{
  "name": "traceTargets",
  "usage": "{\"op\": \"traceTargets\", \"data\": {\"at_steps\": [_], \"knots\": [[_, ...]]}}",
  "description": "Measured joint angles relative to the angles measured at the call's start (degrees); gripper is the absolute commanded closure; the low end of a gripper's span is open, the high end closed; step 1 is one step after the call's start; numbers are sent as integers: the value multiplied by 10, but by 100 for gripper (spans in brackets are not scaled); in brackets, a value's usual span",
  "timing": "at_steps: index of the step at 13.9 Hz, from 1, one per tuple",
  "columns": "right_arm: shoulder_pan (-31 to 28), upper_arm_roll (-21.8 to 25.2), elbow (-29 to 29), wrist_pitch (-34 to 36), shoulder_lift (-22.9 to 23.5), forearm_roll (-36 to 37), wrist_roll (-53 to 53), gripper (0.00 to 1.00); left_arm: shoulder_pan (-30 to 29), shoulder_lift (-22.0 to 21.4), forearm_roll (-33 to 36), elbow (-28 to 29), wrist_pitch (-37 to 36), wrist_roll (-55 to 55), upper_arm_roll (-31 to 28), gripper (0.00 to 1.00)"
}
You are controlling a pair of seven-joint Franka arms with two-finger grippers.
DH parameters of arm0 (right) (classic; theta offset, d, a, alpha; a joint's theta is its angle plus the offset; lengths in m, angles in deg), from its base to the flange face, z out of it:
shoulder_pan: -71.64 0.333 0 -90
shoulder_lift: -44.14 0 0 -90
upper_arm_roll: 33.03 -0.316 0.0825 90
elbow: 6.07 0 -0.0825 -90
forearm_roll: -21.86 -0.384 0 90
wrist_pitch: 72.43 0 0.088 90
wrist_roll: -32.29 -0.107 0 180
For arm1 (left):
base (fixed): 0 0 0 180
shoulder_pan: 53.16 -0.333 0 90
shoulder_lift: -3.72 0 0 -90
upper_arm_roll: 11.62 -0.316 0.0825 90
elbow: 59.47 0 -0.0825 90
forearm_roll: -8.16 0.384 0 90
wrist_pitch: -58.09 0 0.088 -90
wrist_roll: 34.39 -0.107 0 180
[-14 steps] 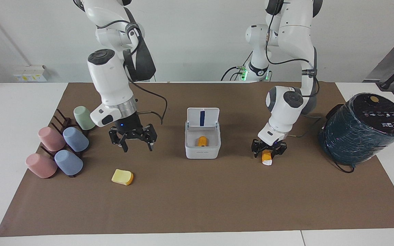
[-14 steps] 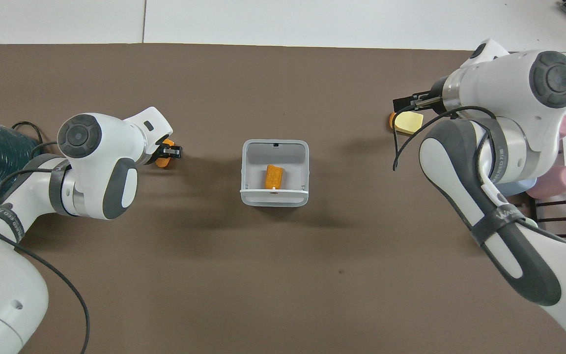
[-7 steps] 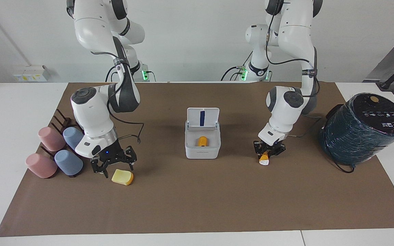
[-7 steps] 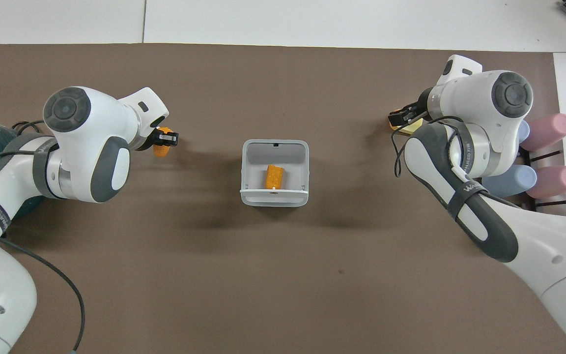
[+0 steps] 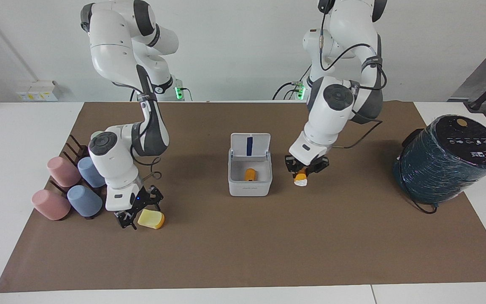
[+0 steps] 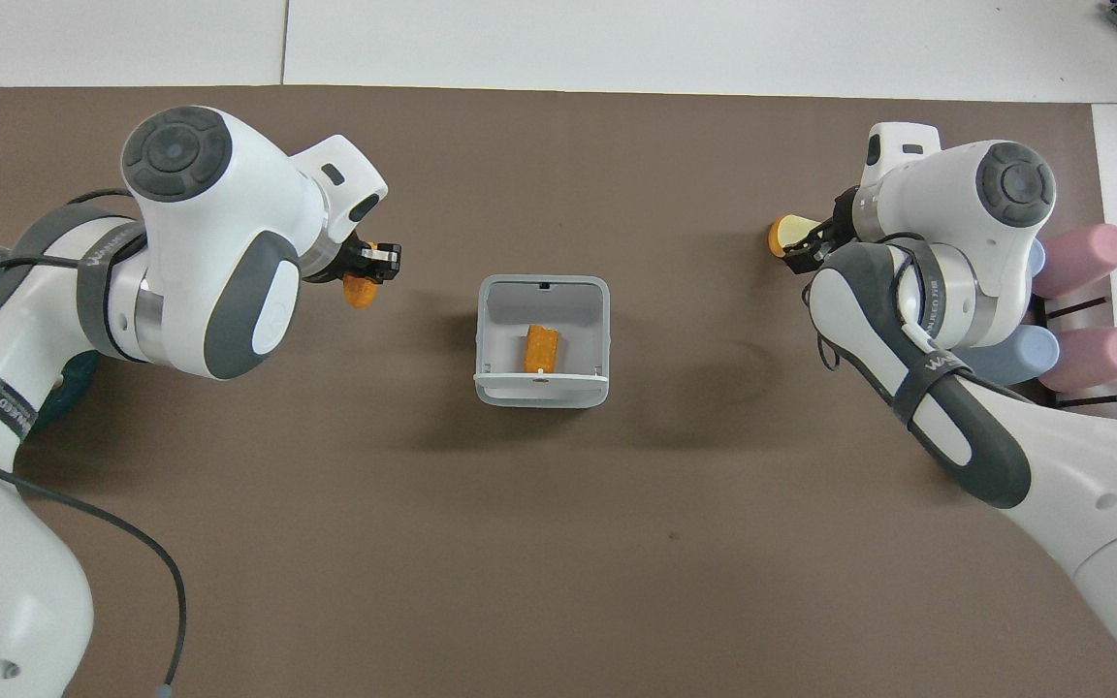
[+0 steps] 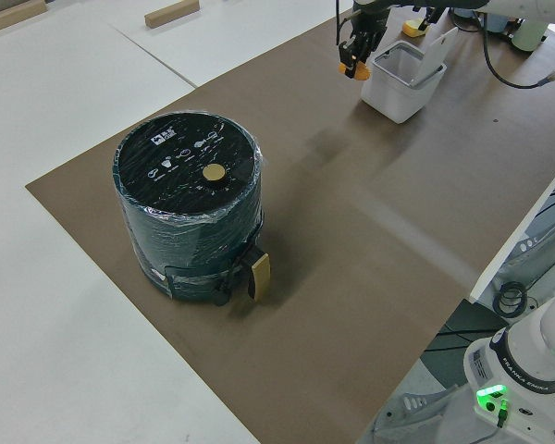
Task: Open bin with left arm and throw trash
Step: 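Drop the orange piece into the bin with the left gripper while the right gripper grasps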
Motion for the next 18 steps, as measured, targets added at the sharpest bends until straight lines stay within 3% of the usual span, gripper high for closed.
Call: {"op": "traceTargets", "data": {"at_steps": [1, 4, 5, 6, 7, 9, 10, 11, 12, 15, 18], "knots": [[0, 0, 2, 0, 1, -1, 4, 34, 19, 0, 0, -7, -4, 32, 1, 100], [0, -2, 3, 0, 5, -1, 6, 62, 68, 0, -1, -13, -5, 103, 2, 100], [0, -2, 3, 0, 5, -1, 6, 76, 80, 0, -2, -13, -4, 121, 3, 100], [0, -3, 3, 0, 5, -1, 6, 95, 89, 0, -3, -13, -3, 132, 3, 100], [0, -3, 3, 0, 5, -1, 6, 100, 94, 0, -4, -13, -2, 140, 3, 100], [1, -3, 2, 0, 4, -4, 3, 100, 98, 0, -6, -13, 0, 146, 3, 88], [2, -4, 2, 0, 4, -5, -6, 100, 98, 0, -6, -13, 1, 146, 3, 71], [2, -4, 1, 1, 4, -6, -21, 100, 98, 0, -8, -13, 3, 146, 3, 47], [3, -6, -1, 3, 3, -7, -46, 100, 98, 0, -9, -13, 4, 146, 3, 36], [10, -8, -12, 26, -12, -7, -128, 100, 98, 0, -12, -13, 8, 147, 3, 25], [11, -8, -22, 71, -49, -7, -181, 100, 98, 0, -13, -14, 7, 147, 1, 25]]}}
